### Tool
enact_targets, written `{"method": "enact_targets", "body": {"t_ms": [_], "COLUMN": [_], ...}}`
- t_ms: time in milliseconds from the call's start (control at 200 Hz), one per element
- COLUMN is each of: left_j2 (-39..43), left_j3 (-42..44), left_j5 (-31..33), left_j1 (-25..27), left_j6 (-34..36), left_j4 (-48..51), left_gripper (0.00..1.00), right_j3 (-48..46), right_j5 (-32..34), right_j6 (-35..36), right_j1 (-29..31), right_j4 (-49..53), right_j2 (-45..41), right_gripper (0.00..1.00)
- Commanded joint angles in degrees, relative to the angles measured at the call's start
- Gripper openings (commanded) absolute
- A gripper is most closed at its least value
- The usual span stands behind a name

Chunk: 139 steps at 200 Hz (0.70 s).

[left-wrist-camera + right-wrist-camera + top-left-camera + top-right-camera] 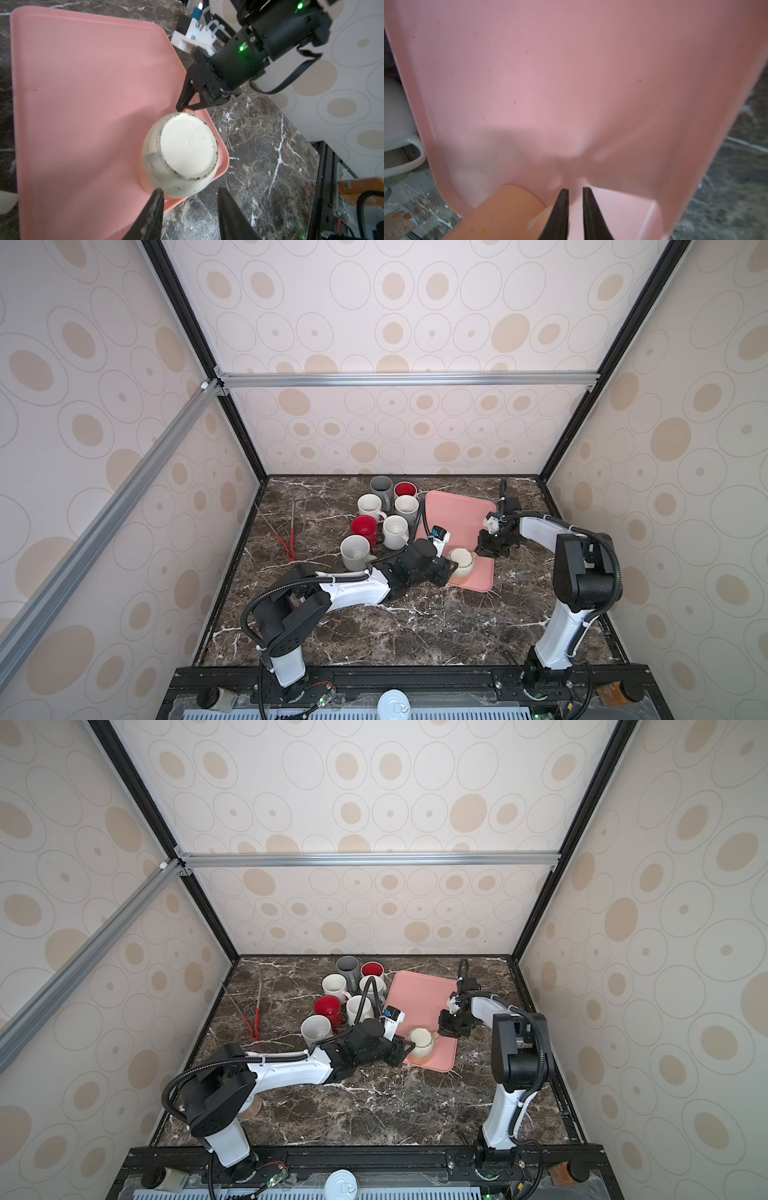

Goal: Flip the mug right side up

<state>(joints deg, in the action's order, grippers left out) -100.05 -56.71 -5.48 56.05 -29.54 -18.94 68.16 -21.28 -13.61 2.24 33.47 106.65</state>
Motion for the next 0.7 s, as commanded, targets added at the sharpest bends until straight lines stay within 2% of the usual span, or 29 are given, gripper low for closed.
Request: {"method": "enact_targets", "body": {"t_ms": [0, 95, 180, 425, 690], "left_j2": [1.2, 0.3, -0.9, -6.2, -8.4], "left_j3": [1.8, 1.7, 0.3, -5.5, -8.5], "left_j5": [2.2, 1.4, 3.1, -0.2, -0.1], "left_j1": [2.8, 3.6, 3.3, -3.0, -5.4], "left_j6": [0.4, -1.1, -1.3, -2.4, -2.6], "left_j4": [1.3, 0.8, 1.7, 2.3, 4.5], "left_gripper": [0.42, 0.43, 0.44, 0.46, 0.46], "right_j3": [-3.7, -6.6, -8.6, -10.8, -8.5], "right_j5": [-2.6, -3.0, -4.0, -6.2, 1.3], "right_j6": [-0.1, -0.5, -0.7, -1.1, -3.2], "right_j1": [0.5, 0.5, 0.7, 2.9, 1.4], "right_j4": [0.5, -0.5, -0.8, -1.8, 0.5], "right_j2": [-3.1, -5.4, -7.3, -11.4, -16.6], "right_gripper": [0.17, 0.17, 0.16, 0.16, 0.13]}}
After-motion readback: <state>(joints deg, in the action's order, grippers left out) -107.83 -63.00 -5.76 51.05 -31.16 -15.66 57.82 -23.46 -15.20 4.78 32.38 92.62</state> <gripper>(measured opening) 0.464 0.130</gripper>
